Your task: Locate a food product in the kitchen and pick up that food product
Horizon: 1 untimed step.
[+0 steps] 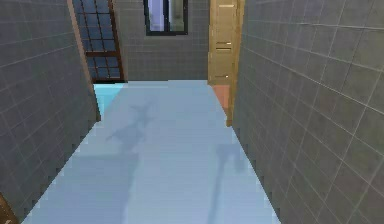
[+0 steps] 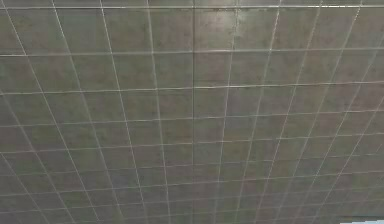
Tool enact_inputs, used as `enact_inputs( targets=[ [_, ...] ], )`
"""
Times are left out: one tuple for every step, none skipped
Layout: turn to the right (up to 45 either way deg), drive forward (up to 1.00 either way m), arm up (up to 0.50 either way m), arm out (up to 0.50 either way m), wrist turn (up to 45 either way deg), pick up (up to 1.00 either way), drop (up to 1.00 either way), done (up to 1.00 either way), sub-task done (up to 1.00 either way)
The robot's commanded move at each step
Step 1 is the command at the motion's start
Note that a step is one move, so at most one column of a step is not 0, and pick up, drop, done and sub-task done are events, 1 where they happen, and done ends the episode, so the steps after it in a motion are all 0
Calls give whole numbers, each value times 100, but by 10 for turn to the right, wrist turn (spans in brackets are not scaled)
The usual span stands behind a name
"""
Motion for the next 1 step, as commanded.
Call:
enact_inputs(
  targets=[
    [-30, 0, 0, 0, 0, 0, 0, 0, 0]
  ],
)
